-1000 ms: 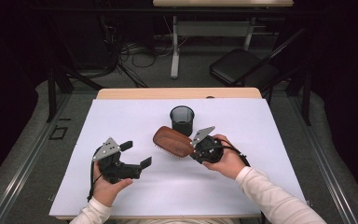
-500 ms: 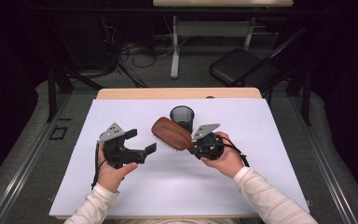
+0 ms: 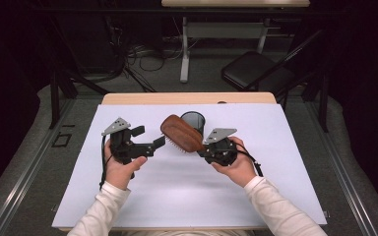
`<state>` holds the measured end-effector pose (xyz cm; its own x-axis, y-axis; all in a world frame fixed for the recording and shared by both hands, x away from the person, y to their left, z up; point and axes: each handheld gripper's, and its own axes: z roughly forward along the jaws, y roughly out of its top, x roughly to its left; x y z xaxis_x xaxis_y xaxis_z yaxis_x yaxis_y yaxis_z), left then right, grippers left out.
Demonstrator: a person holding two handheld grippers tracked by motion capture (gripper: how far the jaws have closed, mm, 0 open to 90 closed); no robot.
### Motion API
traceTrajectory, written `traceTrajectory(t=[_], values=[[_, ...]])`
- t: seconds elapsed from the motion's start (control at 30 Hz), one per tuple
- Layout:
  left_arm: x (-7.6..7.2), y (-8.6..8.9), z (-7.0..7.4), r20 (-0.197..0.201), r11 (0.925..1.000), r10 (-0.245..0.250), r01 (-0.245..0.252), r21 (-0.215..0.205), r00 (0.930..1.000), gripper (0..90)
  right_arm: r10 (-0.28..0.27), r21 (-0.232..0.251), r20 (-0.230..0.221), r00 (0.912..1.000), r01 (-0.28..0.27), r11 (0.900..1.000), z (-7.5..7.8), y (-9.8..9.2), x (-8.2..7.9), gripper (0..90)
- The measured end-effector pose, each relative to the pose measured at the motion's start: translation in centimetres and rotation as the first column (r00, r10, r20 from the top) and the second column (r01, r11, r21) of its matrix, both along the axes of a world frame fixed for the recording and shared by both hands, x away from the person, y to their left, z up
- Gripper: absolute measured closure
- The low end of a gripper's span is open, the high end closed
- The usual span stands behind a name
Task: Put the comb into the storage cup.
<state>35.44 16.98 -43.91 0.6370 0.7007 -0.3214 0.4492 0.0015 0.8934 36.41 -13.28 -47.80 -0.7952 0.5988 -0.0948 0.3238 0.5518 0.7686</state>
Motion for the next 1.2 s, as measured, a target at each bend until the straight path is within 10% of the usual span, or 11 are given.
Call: traceTrajectory(t=[1.2], values=[[3.1,-1.0,0.5,-0.131,0.9915,-0.039,0.022,-0.128,0.9906,8.7,-0.08,0.132,0.052,0.9955,0.072,0.989,0.7,-0.9,-0.1,72.9]])
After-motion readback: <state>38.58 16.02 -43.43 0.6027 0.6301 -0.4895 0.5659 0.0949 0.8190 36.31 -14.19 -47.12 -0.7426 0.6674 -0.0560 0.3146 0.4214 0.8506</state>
